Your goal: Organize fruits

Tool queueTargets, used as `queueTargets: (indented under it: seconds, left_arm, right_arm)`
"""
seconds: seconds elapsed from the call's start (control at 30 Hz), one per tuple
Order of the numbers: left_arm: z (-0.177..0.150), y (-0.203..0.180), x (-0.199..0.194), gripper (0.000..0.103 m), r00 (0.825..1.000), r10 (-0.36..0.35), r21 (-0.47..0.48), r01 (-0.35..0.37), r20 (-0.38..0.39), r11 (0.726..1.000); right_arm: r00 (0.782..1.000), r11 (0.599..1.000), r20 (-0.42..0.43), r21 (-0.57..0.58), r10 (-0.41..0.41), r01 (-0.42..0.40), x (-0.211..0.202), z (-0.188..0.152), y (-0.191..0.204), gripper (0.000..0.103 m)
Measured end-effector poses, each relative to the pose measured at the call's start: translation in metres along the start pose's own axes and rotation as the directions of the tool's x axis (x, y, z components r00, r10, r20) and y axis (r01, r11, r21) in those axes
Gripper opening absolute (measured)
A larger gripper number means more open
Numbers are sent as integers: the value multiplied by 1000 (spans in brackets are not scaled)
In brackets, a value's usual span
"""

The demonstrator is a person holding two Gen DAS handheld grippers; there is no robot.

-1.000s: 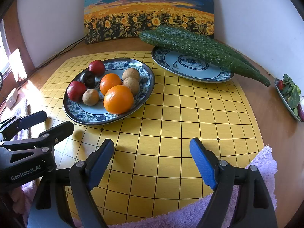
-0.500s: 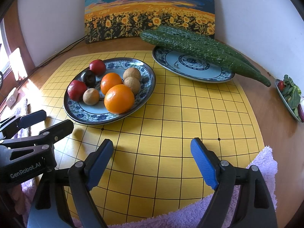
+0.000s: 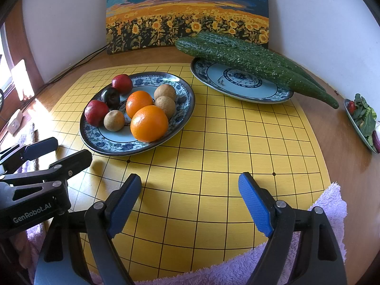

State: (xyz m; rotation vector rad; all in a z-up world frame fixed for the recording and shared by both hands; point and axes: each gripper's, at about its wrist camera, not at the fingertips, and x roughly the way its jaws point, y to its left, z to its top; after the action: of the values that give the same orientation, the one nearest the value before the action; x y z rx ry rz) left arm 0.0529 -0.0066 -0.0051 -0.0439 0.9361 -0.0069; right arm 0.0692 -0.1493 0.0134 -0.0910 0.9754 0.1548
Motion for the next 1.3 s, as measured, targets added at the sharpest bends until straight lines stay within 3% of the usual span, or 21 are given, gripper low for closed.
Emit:
queueTargets:
  seconds: [1.3]
  left_arm:
    - [0, -1, 1, 76, 1000, 12, 10, -12, -7, 1000]
  right_arm:
    - [1000, 1000, 0, 0, -1, 1, 0, 0, 1, 87]
